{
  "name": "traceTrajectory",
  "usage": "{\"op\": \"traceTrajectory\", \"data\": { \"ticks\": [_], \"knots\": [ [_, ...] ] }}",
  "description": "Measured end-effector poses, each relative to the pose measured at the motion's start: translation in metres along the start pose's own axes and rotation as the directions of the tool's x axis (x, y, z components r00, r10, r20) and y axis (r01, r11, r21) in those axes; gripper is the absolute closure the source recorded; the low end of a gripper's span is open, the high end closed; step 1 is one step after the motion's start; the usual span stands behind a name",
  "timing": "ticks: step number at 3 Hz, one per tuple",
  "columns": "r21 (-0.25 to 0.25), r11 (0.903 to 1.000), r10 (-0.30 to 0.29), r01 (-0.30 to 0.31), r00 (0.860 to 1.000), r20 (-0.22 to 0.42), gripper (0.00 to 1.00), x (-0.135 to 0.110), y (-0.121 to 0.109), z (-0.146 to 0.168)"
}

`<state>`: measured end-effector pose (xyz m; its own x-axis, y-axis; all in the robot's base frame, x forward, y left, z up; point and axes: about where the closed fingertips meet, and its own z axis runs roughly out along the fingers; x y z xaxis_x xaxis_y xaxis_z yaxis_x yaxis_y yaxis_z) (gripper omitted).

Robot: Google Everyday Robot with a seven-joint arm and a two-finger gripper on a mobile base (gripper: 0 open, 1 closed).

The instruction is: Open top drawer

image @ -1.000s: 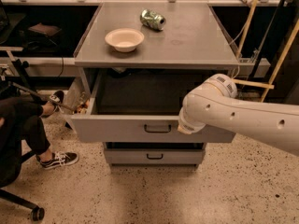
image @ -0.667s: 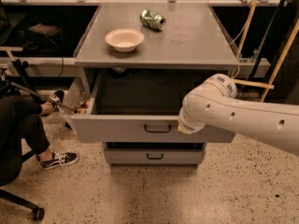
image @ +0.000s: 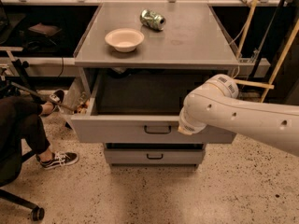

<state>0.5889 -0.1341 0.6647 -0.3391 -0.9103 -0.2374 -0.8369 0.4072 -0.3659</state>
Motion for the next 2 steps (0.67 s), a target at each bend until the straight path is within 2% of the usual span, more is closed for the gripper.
{"op": "traceTrajectory", "data": {
  "ticks": [2],
  "knots": [
    [-0.006, 0.9998, 0.017, -0.017, 1.000, 0.011, 1.00, -0.0006, 0.0063, -0.0079]
  ]
}}
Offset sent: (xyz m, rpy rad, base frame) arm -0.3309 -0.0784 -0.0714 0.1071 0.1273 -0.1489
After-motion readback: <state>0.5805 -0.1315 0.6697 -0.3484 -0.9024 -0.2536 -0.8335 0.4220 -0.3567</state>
